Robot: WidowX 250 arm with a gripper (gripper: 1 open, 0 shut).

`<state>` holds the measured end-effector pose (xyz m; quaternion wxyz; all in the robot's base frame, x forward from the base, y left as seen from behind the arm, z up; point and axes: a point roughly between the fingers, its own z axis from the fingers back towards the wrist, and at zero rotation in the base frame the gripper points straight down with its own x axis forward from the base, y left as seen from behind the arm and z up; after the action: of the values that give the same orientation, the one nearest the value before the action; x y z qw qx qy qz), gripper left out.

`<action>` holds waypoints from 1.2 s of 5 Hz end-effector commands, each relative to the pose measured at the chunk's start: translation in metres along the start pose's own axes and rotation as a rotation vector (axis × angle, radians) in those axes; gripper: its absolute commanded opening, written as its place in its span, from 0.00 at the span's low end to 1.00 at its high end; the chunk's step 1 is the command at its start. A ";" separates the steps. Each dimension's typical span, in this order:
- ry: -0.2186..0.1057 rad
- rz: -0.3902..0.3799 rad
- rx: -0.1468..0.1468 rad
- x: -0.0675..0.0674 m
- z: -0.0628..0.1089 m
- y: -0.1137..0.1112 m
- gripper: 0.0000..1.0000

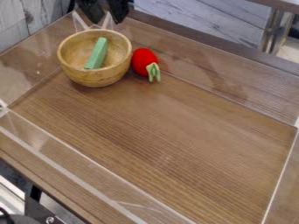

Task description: Put the green stick in the brown bowl

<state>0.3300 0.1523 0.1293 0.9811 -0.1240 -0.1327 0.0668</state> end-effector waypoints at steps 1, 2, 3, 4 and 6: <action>-0.039 -0.035 0.030 0.007 0.008 0.010 0.00; -0.042 0.019 0.042 0.006 0.005 0.013 1.00; -0.017 -0.018 0.029 -0.002 0.001 -0.008 1.00; 0.006 -0.066 0.019 -0.013 -0.013 -0.022 1.00; 0.030 -0.144 0.004 -0.026 -0.025 -0.034 1.00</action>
<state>0.3114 0.1113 0.0884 0.9869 -0.1279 -0.0975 0.0085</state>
